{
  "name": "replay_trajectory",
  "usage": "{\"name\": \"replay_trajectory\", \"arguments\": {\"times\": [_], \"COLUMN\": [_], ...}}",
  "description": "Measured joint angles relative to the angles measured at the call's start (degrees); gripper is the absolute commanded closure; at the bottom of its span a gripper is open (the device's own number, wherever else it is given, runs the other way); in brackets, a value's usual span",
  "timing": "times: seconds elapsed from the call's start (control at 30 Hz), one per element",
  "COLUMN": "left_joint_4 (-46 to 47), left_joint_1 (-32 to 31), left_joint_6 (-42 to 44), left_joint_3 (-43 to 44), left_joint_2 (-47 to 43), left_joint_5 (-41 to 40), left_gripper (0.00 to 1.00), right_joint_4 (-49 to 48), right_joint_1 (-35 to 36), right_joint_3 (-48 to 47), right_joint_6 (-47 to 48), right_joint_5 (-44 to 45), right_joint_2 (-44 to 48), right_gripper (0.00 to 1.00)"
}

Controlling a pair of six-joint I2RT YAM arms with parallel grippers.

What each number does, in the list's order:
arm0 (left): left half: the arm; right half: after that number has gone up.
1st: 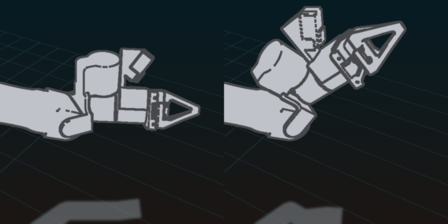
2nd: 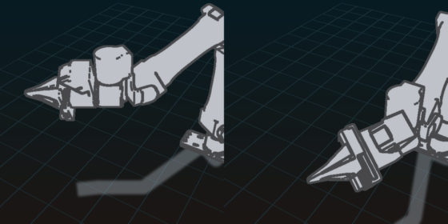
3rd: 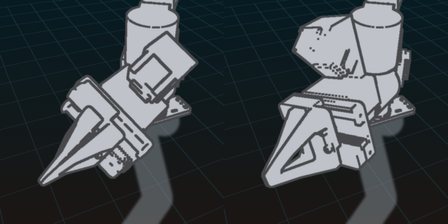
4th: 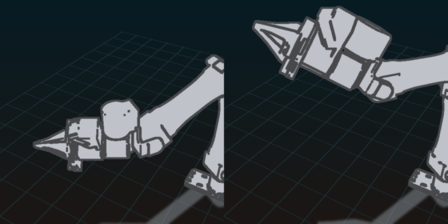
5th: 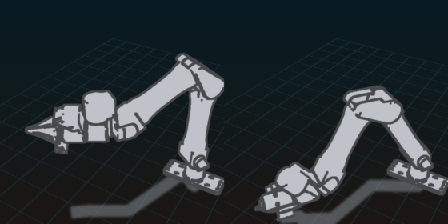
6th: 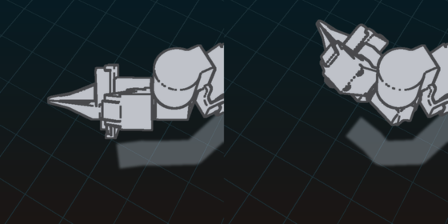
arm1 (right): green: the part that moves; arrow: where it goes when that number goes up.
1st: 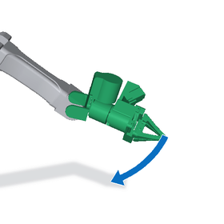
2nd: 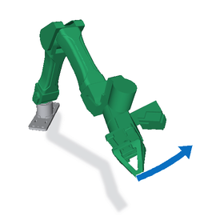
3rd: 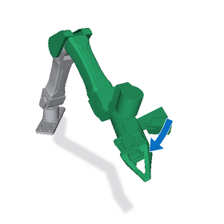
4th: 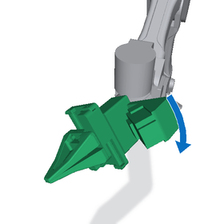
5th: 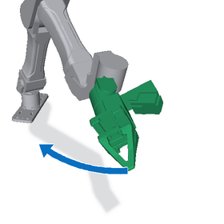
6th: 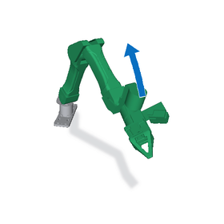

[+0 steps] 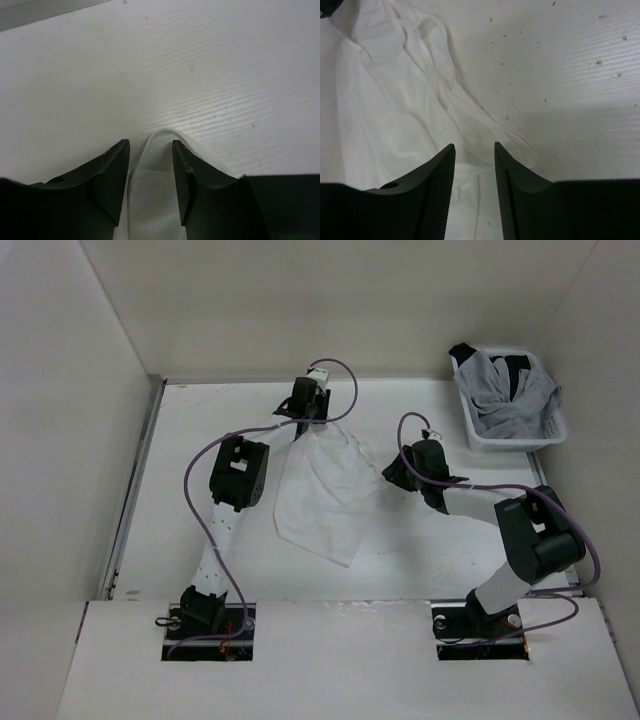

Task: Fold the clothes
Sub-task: Flatten the tank top out

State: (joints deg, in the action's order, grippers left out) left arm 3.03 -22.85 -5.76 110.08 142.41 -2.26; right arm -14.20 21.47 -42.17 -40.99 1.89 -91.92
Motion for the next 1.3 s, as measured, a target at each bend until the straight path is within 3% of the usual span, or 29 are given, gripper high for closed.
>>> {"name": "replay_trajectory", "arguments": {"times": [0.1,0.3,0.4,0.87,1.1,1.2,1.3], "left_joint_4": [-1.3,-2.6,-2.4,5.2,10.2,11.5,12.2], "left_joint_1": [0.1,0.0,-0.2,0.0,0.0,-0.1,-0.1], "left_joint_6": [1.8,3.6,3.3,-6.0,-10.3,-11.7,-12.9], "left_joint_3": [2.6,3.2,3.1,-16.2,-21.7,-23.9,-25.8], "left_joint_2": [1.4,1.4,1.4,-14.3,-20.0,-21.6,-23.3], "left_joint_5": [1.6,4.0,4.5,6.1,7.6,8.0,8.2], "left_gripper": [0.70,0.92,0.98,0.99,0.99,0.99,0.99], "right_joint_4": [0.0,-0.2,0.2,3.8,4.5,5.3,6.2], "right_joint_1": [0.0,-0.1,-0.6,-1.6,-1.6,-1.5,-1.5], "right_joint_3": [0.0,0.8,1.6,1.7,1.6,1.1,-0.1], "right_joint_6": [0.0,-0.4,-0.9,-3.5,-5.2,-5.2,-5.4], "right_joint_5": [-0.2,-0.2,-0.2,1.7,5.7,6.4,6.2], "right_joint_2": [0.0,0.0,0.0,-0.6,-0.2,-0.3,-1.4], "right_gripper": [0.56,0.57,0.58,0.59,0.49,0.54,0.66]}}
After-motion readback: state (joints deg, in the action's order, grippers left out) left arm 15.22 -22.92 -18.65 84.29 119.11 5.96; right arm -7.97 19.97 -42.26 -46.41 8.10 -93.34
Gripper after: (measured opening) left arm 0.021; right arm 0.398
